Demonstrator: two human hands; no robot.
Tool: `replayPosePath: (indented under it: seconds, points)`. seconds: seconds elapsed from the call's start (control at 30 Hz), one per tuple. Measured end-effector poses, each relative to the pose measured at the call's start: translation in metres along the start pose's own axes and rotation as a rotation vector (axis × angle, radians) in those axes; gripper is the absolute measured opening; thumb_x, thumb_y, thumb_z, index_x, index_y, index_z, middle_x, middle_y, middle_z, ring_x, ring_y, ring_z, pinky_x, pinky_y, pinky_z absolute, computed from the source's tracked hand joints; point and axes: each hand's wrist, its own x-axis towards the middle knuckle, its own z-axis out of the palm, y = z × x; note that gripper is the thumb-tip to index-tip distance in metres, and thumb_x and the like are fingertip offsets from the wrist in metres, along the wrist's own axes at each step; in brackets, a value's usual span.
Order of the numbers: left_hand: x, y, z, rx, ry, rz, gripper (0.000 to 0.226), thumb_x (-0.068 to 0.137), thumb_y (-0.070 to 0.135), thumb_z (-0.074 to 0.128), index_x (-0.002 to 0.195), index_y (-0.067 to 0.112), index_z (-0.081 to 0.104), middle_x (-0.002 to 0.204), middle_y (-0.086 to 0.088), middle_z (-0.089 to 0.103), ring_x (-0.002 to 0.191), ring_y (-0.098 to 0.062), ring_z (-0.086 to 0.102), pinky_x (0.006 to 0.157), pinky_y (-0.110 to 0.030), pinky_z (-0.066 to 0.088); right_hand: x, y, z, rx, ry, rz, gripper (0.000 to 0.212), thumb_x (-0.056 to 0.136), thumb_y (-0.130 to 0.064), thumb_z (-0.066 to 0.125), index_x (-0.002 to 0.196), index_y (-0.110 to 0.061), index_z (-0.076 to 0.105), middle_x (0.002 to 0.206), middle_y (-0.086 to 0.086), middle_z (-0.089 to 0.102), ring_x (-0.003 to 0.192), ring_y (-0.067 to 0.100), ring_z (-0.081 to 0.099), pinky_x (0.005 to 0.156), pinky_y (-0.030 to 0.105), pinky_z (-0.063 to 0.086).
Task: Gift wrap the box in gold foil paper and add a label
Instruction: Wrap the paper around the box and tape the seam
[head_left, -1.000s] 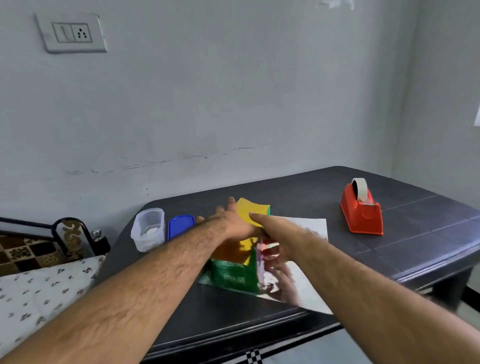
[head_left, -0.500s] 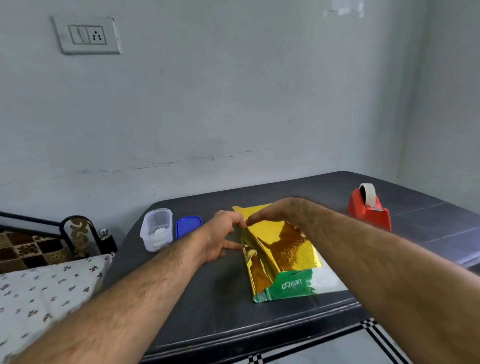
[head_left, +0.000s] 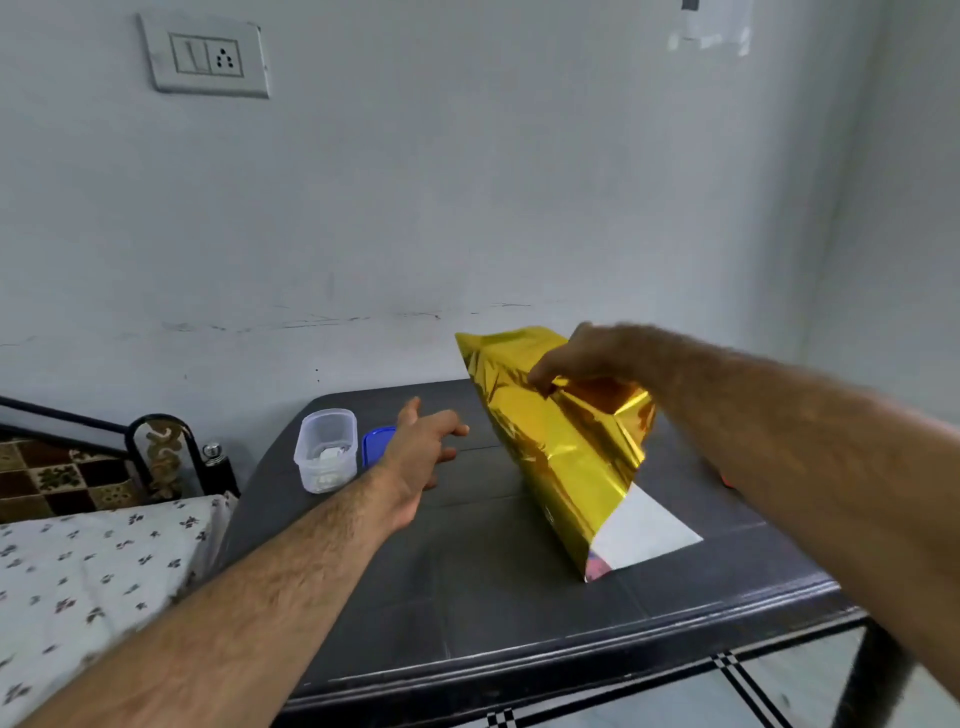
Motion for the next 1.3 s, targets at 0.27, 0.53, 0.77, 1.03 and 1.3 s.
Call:
replayPosePath:
  seconds: [0.27,0.53,0.77,1.03,1.3]
  points:
    - [0.001,-0.008,-0.011,-0.004,0.071,0.149,0.09,0.075,0.041,0.074,0.155,0.031,0.033,0.128,0.006,0.061,0.115,-0.014,0.063,0.103,-0.042,0.046,0.013,-0.019,-0.073,-0.357,0.396,-0.172,0.125,0.039,-0.073,0.085,0.139,-0.013,0.039,0.12,0.013,0.057,0.113,0.041,0.061,0.09,0.052,0.057]
    - [0.004,-0.025,0.042,0.838,-0.47,0.48,0.069,0.087,0.043,0.076,0.147,0.042,0.042,0.154,0.008,0.051,0.141,-0.008,0.05,0.115,-0.04,0.046,0.013,-0.025,-0.032,-0.251,0.019,-0.178,0.097,0.034,-0.066,0.084,0.117,-0.023,0.058,0.11,0.007,0.068,0.099,0.032,0.067,0.088,0.051,0.061]
    - [0.027,-0.053,0.107,1.261,-0.415,0.266,0.104,0.087,0.088,0.041,0.165,0.036,-0.004,0.175,-0.005,-0.014,0.162,-0.035,-0.006,0.125,-0.069,0.002,0.007,-0.014,0.012,-0.212,-0.21,-0.193,0.104,0.037,-0.059,0.086,0.129,-0.03,0.05,0.124,0.003,0.057,0.116,0.032,0.056,0.099,0.054,0.054]
    - [-0.039,-0.027,0.058,1.343,-0.975,0.427,0.074,0.101,0.064,0.053,0.164,0.034,0.03,0.173,0.003,0.023,0.158,-0.015,0.023,0.129,-0.038,0.018,0.004,0.023,0.019,-0.219,-0.339,-0.289,0.08,0.068,-0.035,0.088,0.135,-0.029,0.044,0.123,0.002,0.051,0.112,0.026,0.051,0.082,0.04,0.048]
    - [-0.031,0.041,-0.002,0.549,-0.621,0.433,0.008,0.094,0.009,0.071,0.092,0.005,0.078,0.072,-0.014,0.073,0.06,-0.021,0.061,0.056,-0.03,0.051,0.006,0.045,0.074,-0.345,-0.539,-0.33,0.097,0.057,-0.047,0.094,0.137,-0.031,0.042,0.132,0.0,0.053,0.123,0.025,0.053,0.108,0.053,0.05]
